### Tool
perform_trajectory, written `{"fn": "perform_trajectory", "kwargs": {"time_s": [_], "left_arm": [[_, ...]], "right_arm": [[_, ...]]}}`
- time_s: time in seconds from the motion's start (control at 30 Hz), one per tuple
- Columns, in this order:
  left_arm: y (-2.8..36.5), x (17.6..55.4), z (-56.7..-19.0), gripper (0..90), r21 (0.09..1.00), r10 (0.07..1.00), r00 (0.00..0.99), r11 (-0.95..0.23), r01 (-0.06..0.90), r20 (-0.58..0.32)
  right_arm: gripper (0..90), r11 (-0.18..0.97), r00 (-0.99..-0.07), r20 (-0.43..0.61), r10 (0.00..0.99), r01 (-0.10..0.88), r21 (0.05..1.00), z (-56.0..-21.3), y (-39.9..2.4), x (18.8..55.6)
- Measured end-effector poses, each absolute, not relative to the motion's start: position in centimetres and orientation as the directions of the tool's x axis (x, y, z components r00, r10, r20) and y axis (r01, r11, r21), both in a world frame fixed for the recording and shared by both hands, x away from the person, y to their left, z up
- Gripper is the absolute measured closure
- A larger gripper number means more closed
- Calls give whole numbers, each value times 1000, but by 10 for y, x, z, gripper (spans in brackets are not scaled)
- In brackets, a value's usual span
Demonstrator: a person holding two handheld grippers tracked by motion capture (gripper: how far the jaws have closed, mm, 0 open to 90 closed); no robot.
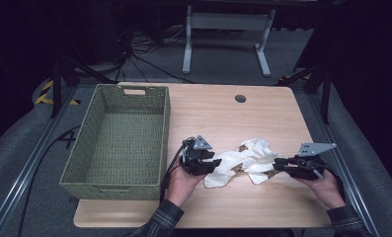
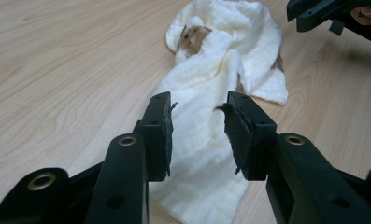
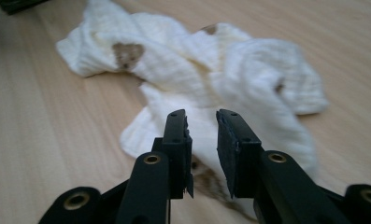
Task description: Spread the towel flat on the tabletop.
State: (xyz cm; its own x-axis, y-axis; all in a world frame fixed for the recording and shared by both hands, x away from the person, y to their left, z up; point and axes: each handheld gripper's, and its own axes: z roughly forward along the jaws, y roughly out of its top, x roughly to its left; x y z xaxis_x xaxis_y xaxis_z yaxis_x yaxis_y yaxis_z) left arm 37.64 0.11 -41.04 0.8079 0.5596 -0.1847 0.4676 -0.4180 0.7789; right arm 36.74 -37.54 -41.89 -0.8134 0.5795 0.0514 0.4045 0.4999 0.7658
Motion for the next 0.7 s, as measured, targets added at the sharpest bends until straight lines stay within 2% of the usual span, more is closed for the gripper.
{"fn": "perform_trajectory", "kwargs": {"time_s": [0.23, 0.53, 0.57, 0.7], "left_arm": [[-10, 364, -424, 618, 744, 501, 845, -491, 454, -185], [-18, 350, -441, 601, 680, 467, 871, -590, 436, -154], [-18, 349, -443, 593, 652, 457, 881, -633, 417, -120], [-19, 347, -449, 577, 619, 470, 878, -665, 417, -88]], "right_arm": [[729, 575, -868, 60, 493, 376, 727, -433, -344, 360], [703, 631, -886, 52, 460, 368, 683, -445, -325, 359], [701, 640, -889, 46, 455, 363, 678, -447, -322, 358], [692, 653, -892, 44, 450, 362, 665, -450, -320, 358]]}}
